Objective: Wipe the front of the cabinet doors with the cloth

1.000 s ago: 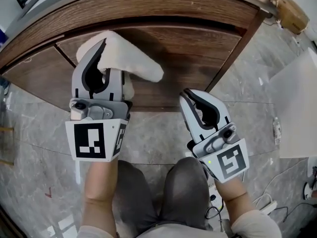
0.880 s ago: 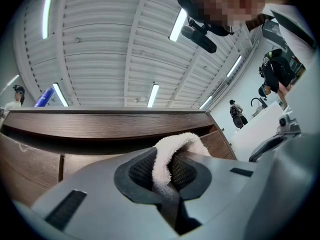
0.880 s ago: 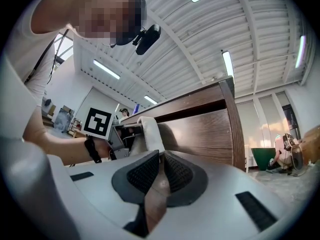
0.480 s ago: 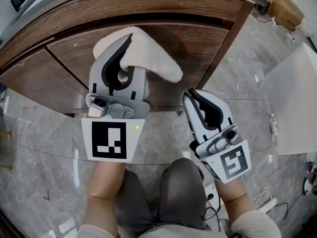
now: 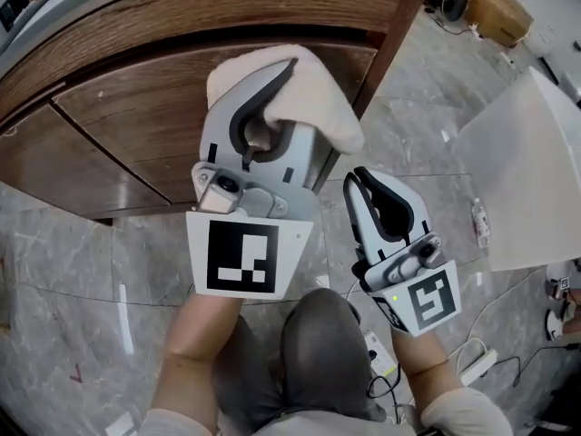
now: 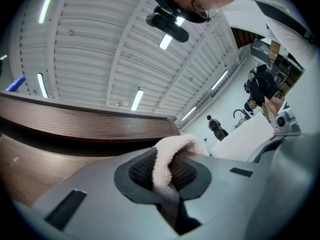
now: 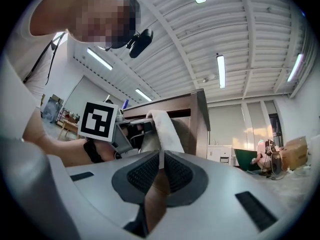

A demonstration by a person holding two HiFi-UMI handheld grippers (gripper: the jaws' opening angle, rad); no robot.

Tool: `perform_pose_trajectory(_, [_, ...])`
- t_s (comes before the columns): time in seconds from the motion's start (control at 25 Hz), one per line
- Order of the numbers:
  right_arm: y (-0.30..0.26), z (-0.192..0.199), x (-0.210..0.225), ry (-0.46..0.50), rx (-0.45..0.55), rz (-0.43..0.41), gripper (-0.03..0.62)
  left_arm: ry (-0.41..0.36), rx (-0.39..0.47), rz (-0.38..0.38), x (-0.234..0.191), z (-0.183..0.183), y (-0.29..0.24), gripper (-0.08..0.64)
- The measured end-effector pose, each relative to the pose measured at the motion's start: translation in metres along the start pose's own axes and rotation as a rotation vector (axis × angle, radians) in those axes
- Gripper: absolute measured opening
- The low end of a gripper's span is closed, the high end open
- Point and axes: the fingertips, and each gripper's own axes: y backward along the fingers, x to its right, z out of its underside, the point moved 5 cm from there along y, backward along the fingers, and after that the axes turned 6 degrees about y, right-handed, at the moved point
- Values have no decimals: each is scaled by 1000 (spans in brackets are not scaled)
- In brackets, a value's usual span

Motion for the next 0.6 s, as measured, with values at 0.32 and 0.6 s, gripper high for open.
perform_pose_trajectory(0.32, [27,2,27,1,-20,46,55,-43,-2,103,43,0,-31,54])
perform_pose_trajectory(0.6, [32,6,30,-22,-10,41,55,124,26,123,40,-16,-17,54])
